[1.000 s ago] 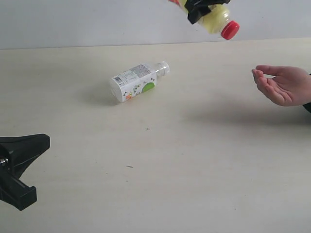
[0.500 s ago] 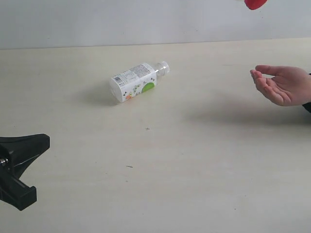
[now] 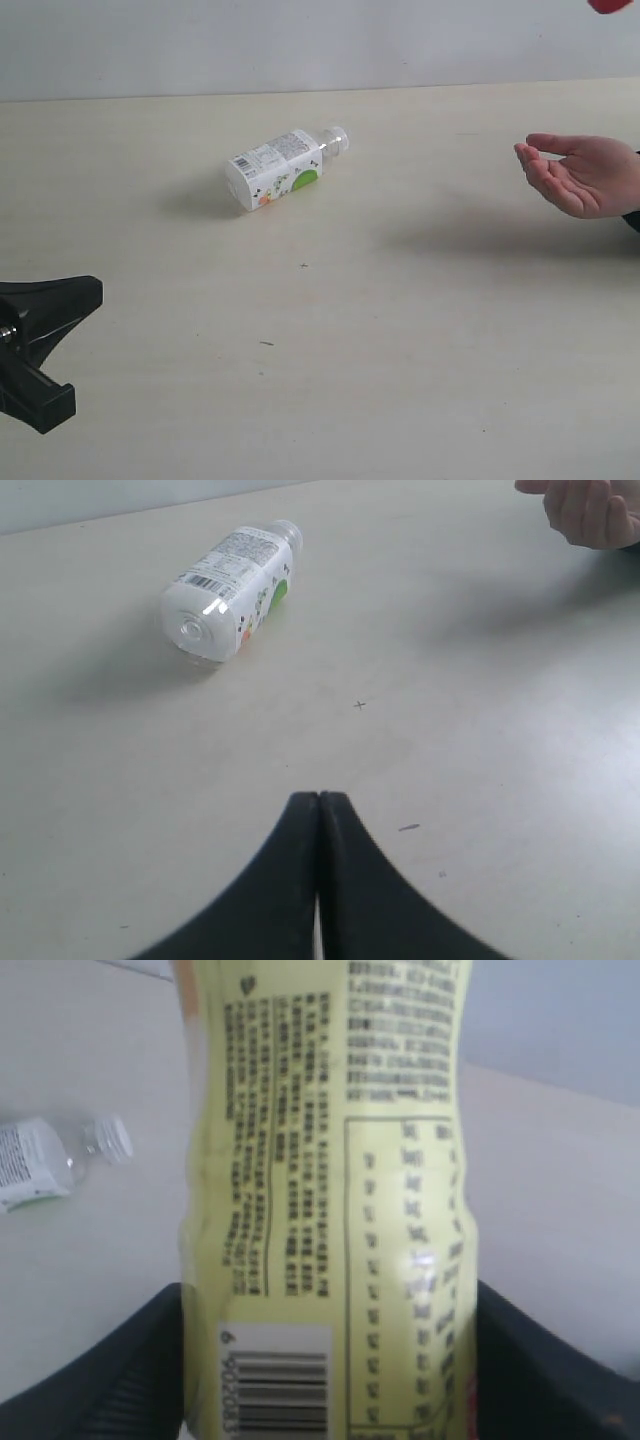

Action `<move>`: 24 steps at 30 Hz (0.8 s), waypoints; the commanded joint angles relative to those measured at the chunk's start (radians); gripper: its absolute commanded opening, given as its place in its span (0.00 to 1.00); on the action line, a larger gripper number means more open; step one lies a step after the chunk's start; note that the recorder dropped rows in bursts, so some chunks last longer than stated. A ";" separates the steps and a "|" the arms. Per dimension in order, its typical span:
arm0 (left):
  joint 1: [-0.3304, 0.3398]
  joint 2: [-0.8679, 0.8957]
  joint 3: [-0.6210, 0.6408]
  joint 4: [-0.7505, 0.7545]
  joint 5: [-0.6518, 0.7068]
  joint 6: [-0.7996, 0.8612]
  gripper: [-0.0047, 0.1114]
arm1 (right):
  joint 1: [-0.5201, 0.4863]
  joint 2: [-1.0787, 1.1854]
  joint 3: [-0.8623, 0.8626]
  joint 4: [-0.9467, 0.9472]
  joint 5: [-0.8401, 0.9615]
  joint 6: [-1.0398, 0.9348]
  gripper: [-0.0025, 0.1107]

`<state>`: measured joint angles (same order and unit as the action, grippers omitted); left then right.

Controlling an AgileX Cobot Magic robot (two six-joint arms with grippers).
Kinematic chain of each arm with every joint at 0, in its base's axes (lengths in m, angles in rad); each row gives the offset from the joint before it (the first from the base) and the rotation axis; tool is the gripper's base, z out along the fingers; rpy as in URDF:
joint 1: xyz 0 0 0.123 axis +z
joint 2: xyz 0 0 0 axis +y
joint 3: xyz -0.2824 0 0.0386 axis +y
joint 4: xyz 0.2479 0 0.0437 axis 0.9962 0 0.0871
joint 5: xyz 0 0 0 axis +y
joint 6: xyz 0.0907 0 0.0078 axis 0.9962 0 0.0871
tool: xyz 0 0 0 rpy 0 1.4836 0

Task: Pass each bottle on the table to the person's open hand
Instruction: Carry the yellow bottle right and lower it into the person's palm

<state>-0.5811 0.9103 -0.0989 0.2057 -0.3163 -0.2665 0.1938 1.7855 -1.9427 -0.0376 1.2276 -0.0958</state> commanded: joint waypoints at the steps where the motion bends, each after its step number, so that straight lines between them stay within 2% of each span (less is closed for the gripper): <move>1: 0.002 -0.007 0.002 0.002 -0.009 0.002 0.04 | -0.028 -0.134 0.174 -0.017 -0.006 0.005 0.02; 5: 0.002 -0.007 0.002 0.002 -0.009 0.002 0.04 | -0.028 -0.237 0.348 -0.030 -0.006 0.019 0.02; 11: 0.002 -0.007 0.002 0.002 -0.009 0.002 0.04 | -0.028 -0.310 0.509 -0.036 -0.081 0.041 0.02; 19: 0.002 -0.007 0.002 0.002 -0.009 0.002 0.04 | -0.028 -0.324 0.539 -0.076 -0.101 0.055 0.02; 24: 0.002 -0.007 0.002 0.002 -0.009 0.002 0.04 | -0.079 -0.324 0.539 -0.075 -0.116 0.055 0.02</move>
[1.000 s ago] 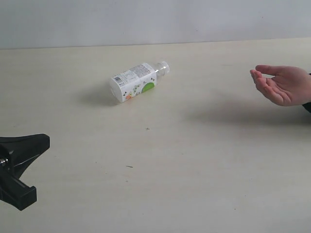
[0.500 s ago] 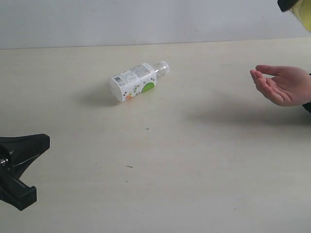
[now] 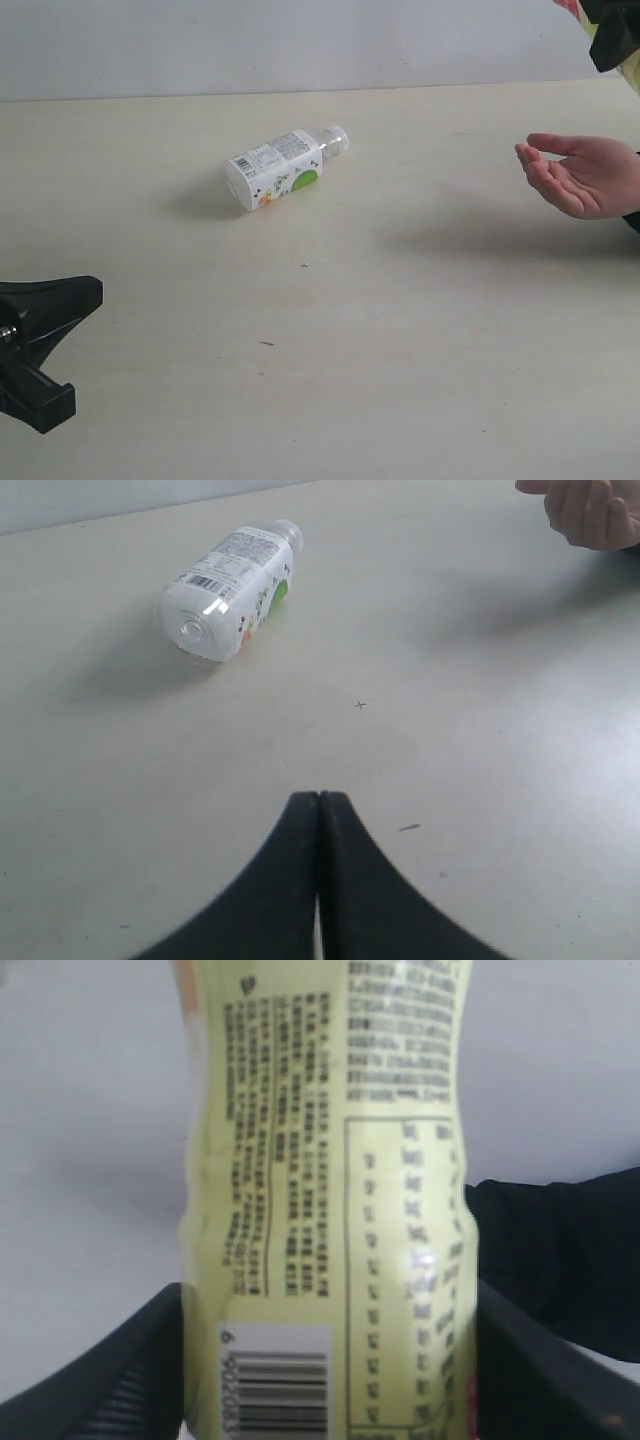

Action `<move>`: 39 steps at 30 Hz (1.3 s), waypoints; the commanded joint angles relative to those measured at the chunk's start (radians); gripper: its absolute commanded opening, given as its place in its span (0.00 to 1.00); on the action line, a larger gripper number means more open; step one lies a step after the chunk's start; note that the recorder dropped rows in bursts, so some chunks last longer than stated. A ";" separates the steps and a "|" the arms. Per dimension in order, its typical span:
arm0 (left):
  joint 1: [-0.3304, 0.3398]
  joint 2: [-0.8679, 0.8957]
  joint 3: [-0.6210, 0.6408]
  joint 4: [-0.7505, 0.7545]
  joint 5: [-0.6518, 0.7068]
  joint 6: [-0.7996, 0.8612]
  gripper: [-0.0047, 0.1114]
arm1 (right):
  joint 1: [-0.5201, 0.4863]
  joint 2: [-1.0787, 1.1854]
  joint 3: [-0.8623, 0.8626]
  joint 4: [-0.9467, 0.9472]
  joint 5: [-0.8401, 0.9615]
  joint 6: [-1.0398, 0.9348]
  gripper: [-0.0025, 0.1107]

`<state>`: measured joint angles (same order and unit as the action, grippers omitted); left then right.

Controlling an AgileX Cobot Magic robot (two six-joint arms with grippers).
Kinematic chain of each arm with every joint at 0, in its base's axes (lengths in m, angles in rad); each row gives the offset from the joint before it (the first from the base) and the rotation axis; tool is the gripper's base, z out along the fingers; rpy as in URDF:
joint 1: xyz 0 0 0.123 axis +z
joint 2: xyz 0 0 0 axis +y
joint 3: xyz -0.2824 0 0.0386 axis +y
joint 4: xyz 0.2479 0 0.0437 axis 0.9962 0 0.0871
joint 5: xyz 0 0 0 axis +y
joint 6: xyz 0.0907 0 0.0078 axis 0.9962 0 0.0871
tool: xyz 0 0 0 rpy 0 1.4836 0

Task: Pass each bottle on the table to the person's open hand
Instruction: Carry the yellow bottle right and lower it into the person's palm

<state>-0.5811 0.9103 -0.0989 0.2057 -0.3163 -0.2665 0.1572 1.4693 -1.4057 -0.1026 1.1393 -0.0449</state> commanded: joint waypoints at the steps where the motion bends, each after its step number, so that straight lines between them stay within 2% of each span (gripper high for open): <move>1: 0.002 -0.007 0.002 0.002 -0.009 0.002 0.04 | -0.054 -0.007 0.002 -0.010 -0.028 -0.002 0.02; 6: 0.002 -0.007 0.002 0.002 -0.009 0.002 0.04 | -0.102 0.000 0.002 0.041 -0.053 -0.026 0.02; 33: 0.002 -0.007 0.002 0.002 -0.009 0.002 0.04 | -0.102 0.268 0.006 0.052 -0.096 -0.038 0.02; 39: 0.002 -0.007 0.002 0.002 -0.009 0.002 0.04 | -0.102 0.280 0.127 0.042 -0.258 -0.040 0.02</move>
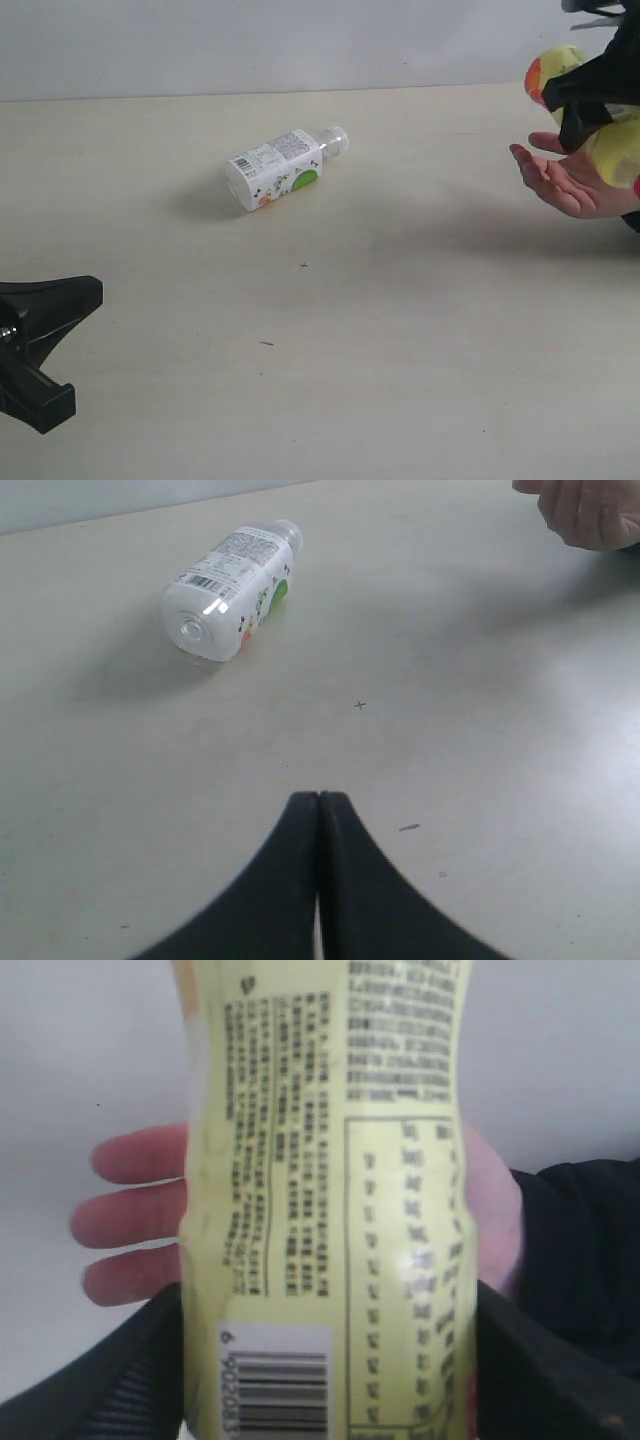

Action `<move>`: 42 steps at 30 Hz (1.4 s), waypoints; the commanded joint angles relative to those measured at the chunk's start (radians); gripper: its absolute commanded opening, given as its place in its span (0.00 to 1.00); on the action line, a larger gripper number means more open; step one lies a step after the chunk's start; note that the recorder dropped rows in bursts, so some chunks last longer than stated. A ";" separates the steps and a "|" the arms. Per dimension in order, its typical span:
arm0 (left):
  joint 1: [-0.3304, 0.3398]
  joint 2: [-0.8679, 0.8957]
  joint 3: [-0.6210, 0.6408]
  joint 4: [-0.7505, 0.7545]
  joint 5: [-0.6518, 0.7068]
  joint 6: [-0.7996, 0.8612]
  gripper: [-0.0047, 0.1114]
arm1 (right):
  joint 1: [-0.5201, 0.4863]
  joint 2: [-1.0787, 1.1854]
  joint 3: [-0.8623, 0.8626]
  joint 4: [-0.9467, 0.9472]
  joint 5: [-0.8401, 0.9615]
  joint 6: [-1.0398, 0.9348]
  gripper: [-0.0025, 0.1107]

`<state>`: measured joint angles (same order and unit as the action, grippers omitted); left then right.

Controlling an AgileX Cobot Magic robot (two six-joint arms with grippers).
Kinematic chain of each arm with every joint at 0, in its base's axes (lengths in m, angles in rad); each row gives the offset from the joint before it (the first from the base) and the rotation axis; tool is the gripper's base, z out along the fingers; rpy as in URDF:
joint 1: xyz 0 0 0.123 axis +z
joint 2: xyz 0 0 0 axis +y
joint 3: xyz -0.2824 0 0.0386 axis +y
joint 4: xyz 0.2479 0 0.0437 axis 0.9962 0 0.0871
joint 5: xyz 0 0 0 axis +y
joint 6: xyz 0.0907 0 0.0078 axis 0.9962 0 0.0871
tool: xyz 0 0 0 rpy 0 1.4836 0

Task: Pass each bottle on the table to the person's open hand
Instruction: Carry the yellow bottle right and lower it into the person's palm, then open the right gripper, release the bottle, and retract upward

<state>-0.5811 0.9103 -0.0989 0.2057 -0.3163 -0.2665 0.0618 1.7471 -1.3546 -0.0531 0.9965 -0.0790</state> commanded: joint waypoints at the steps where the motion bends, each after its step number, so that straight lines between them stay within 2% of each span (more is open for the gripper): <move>1: 0.002 -0.007 0.002 0.002 -0.009 0.002 0.04 | -0.007 0.003 0.091 -0.009 -0.139 -0.004 0.02; 17: 0.002 -0.007 0.002 0.002 -0.009 0.002 0.04 | -0.007 0.078 0.105 -0.017 -0.179 0.001 0.02; 19: 0.002 -0.007 0.002 0.002 -0.009 0.002 0.04 | -0.007 0.082 0.105 -0.017 -0.187 0.001 0.05; 23: 0.002 -0.007 0.002 0.002 -0.009 0.002 0.04 | -0.007 0.082 0.102 -0.017 -0.172 0.001 0.23; 28: 0.002 -0.007 0.002 0.002 -0.009 0.002 0.04 | -0.007 0.082 0.102 -0.017 -0.147 -0.008 0.64; 30: 0.002 -0.007 0.002 0.002 -0.009 0.002 0.04 | -0.007 0.078 0.102 -0.017 -0.147 -0.008 0.74; 33: 0.002 -0.007 0.002 0.002 -0.009 0.002 0.04 | -0.005 0.064 0.102 -0.017 -0.147 -0.006 0.79; 42: 0.002 -0.007 0.002 0.002 -0.009 0.002 0.04 | -0.005 -0.049 0.100 0.000 -0.162 -0.008 0.79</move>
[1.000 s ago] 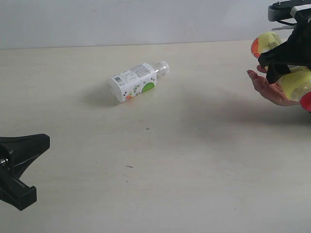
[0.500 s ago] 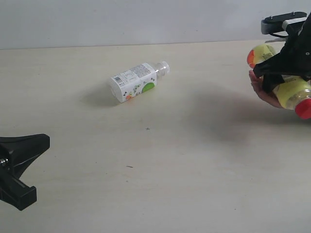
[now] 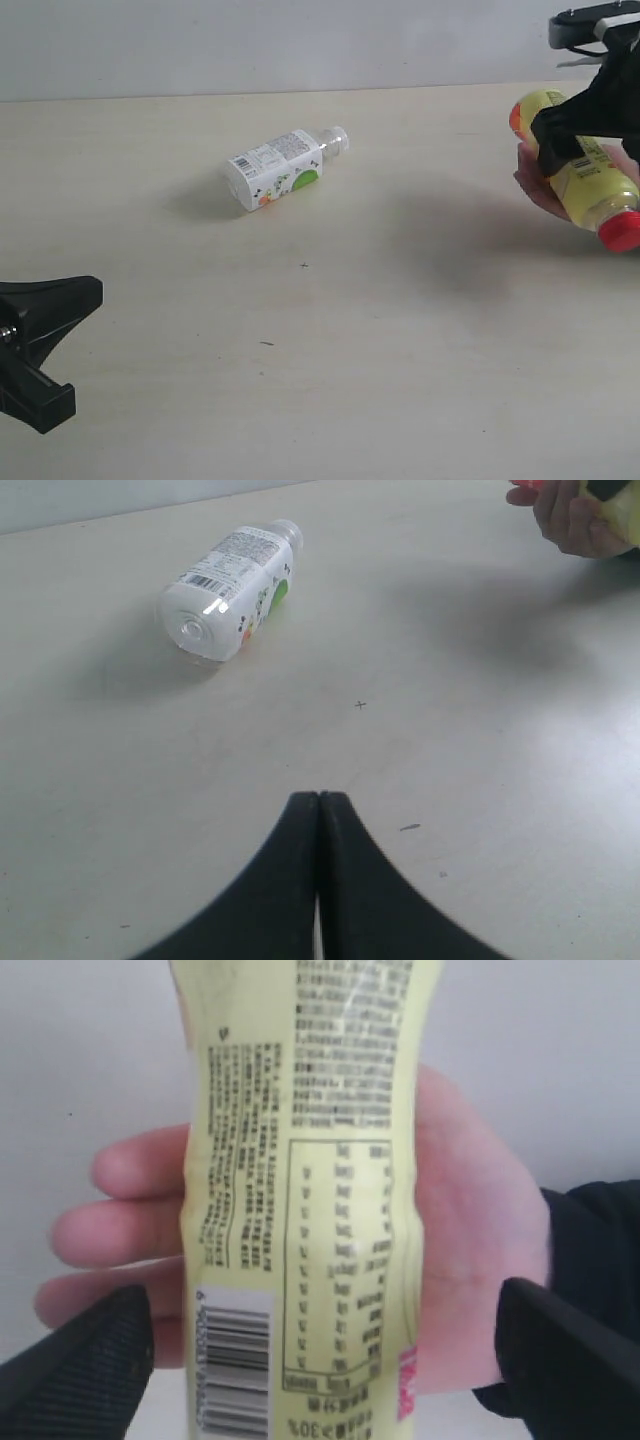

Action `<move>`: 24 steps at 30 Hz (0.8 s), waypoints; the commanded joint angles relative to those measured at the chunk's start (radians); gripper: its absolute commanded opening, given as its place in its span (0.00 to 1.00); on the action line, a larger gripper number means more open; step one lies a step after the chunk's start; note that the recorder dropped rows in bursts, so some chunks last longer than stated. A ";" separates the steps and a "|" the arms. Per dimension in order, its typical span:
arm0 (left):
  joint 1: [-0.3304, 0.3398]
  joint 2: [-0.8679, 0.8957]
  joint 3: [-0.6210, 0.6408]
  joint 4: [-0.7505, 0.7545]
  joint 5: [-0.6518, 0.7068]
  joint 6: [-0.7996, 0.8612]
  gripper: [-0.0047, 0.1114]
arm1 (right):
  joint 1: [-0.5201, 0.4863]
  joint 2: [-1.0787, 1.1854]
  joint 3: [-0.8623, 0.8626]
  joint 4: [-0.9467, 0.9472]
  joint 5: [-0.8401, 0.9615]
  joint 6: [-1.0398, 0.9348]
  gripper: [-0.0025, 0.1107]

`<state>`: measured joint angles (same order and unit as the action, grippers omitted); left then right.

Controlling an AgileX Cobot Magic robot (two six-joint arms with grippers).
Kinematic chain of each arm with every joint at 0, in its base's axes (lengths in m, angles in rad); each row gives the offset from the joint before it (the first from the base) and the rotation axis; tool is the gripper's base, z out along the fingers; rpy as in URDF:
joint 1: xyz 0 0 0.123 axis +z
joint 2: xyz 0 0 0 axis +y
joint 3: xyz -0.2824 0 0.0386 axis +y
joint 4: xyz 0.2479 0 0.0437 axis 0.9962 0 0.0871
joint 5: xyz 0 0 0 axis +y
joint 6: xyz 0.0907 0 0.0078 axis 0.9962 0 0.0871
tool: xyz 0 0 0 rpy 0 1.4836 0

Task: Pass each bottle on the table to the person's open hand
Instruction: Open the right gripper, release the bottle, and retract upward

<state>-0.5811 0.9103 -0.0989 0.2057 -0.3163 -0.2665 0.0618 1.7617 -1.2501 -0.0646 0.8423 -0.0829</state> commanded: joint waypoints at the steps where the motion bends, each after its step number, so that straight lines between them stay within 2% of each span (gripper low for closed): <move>1: 0.002 -0.007 0.002 0.002 -0.009 0.002 0.04 | -0.005 -0.081 -0.004 0.021 -0.008 -0.005 0.79; 5: 0.002 -0.007 0.002 0.002 -0.009 0.002 0.04 | -0.005 -0.143 -0.004 0.134 -0.003 -0.046 0.79; 10: 0.002 -0.007 0.002 0.002 -0.009 0.002 0.04 | -0.005 -0.192 -0.004 0.435 0.056 -0.241 0.79; 12: 0.002 -0.007 0.002 0.002 -0.009 0.002 0.04 | 0.009 -0.197 -0.004 0.524 0.081 -0.320 0.73; 14: 0.002 -0.007 0.002 0.002 -0.009 0.002 0.04 | 0.050 -0.195 -0.006 0.522 0.070 -0.365 0.65; 18: 0.002 -0.007 0.002 0.002 -0.009 0.002 0.04 | 0.142 -0.154 -0.111 0.481 0.068 -0.385 0.64; 24: 0.002 -0.007 0.002 0.002 -0.009 0.002 0.04 | 0.183 -0.117 -0.188 0.476 0.053 -0.385 0.63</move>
<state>-0.5811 0.9103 -0.0989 0.2057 -0.3163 -0.2665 0.2364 1.6394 -1.4236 0.4229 0.9173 -0.4576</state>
